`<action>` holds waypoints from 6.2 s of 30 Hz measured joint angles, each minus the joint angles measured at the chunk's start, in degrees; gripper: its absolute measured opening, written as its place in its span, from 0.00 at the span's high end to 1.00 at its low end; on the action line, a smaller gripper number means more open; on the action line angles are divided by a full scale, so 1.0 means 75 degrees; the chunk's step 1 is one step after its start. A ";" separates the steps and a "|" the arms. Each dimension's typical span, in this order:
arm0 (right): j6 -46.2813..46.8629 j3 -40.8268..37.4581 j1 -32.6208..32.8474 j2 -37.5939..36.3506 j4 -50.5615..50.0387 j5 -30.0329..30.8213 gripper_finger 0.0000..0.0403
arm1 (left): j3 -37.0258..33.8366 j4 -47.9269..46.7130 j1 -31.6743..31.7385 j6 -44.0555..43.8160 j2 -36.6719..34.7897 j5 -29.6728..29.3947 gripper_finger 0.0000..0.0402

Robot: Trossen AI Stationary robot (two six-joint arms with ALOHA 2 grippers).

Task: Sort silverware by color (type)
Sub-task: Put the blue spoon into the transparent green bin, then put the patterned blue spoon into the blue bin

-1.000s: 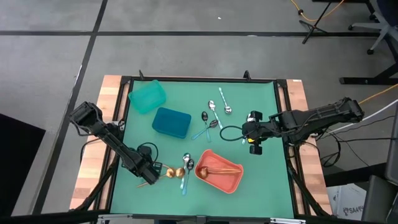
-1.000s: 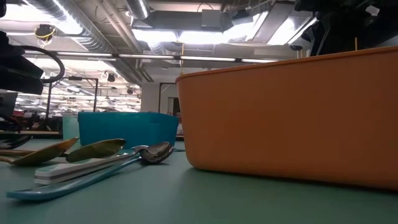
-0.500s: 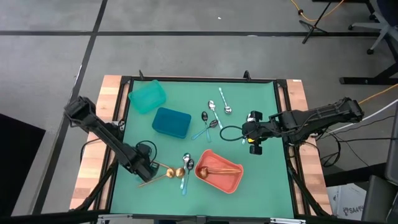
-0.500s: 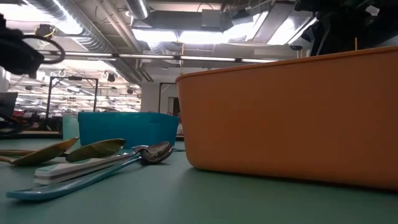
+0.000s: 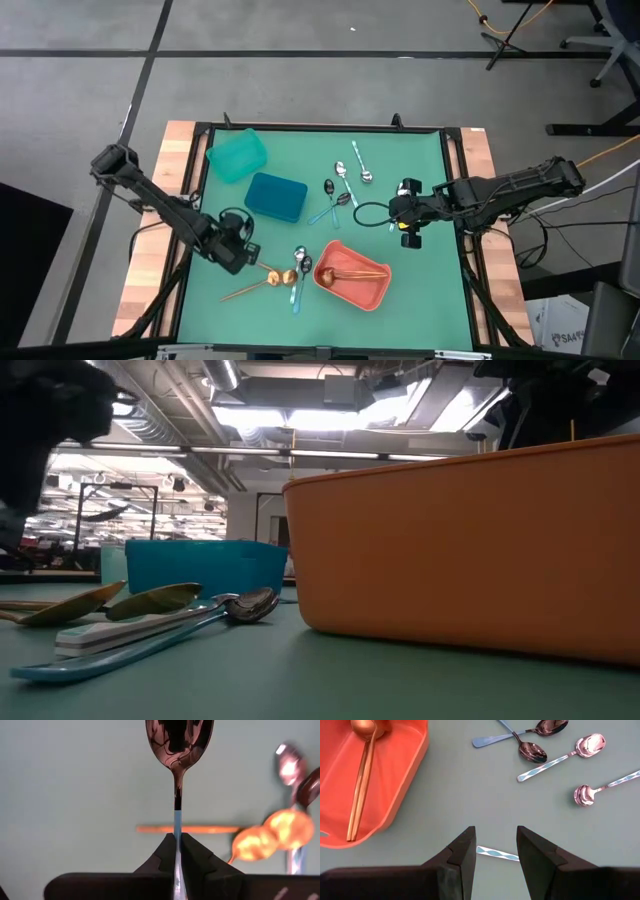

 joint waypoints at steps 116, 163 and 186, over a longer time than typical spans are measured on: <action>0.1346 0.0000 0.0000 0.0000 0.0603 0.0006 0.67 | 0.0012 0.1526 1.1812 1.3881 0.2090 0.0179 0.79; 0.1114 0.0000 -0.0003 0.0000 0.0616 0.0718 0.67 | 0.0006 0.1575 0.8435 1.2609 -0.1291 0.1435 0.80; -0.1817 0.0000 -0.1228 0.0000 0.0144 0.0382 0.67 | 0.0006 0.2500 0.6605 1.2393 -0.1288 0.1415 0.80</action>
